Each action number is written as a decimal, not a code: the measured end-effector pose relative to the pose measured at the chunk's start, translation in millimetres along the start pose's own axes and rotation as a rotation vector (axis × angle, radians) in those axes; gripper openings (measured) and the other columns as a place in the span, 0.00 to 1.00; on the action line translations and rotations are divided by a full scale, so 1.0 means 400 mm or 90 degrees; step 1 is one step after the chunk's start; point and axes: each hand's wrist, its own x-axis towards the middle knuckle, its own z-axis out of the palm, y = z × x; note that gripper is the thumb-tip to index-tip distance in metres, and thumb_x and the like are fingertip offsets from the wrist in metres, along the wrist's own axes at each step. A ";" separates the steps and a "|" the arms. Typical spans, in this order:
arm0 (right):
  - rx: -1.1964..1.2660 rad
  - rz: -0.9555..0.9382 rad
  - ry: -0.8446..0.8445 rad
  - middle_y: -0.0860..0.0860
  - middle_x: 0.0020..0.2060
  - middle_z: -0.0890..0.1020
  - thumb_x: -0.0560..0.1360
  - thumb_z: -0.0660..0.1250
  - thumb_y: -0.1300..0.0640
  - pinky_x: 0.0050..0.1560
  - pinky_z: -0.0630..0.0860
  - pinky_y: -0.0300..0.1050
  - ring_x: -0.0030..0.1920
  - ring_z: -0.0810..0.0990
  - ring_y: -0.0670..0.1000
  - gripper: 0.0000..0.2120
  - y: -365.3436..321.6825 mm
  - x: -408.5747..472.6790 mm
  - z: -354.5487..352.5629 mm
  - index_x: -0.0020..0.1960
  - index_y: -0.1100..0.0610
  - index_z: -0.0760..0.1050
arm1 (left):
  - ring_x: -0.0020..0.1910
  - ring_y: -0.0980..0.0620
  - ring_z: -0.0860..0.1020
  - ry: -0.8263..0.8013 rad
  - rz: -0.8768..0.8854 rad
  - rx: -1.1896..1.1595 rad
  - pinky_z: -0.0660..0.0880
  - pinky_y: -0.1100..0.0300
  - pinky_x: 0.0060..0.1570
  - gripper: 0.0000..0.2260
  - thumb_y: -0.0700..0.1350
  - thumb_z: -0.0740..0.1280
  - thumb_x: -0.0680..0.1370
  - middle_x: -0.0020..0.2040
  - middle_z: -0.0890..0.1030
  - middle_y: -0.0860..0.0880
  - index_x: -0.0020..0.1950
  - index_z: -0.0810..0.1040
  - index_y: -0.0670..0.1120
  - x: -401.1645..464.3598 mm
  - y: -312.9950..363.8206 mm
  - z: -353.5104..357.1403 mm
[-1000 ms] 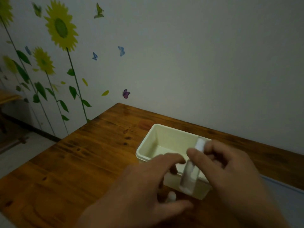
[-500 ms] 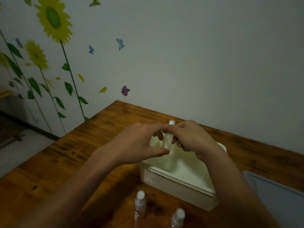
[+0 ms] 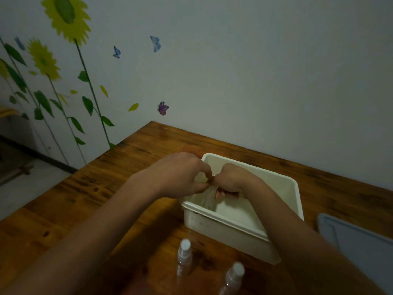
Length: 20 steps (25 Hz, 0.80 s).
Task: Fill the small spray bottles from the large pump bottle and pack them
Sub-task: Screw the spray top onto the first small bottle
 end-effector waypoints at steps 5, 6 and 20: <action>-0.015 0.042 -0.064 0.61 0.38 0.82 0.76 0.60 0.58 0.25 0.67 0.38 0.18 0.69 0.48 0.14 -0.003 0.024 0.026 0.37 0.66 0.76 | 0.50 0.54 0.79 0.012 0.005 -0.046 0.80 0.51 0.45 0.14 0.50 0.61 0.75 0.55 0.81 0.53 0.58 0.78 0.57 0.001 -0.022 0.027; -0.031 0.042 -0.075 0.61 0.39 0.82 0.76 0.59 0.57 0.25 0.68 0.39 0.18 0.70 0.47 0.15 -0.004 0.030 0.031 0.38 0.66 0.76 | 0.49 0.54 0.79 0.020 0.004 -0.069 0.80 0.51 0.45 0.14 0.49 0.61 0.75 0.54 0.82 0.53 0.58 0.78 0.57 -0.002 -0.027 0.033; -0.065 0.023 0.015 0.61 0.38 0.84 0.76 0.60 0.53 0.41 0.81 0.48 0.31 0.80 0.55 0.16 -0.006 0.041 0.041 0.42 0.64 0.78 | 0.51 0.58 0.78 0.153 -0.004 -0.184 0.78 0.54 0.50 0.12 0.43 0.60 0.79 0.59 0.81 0.54 0.58 0.79 0.53 -0.023 -0.034 0.062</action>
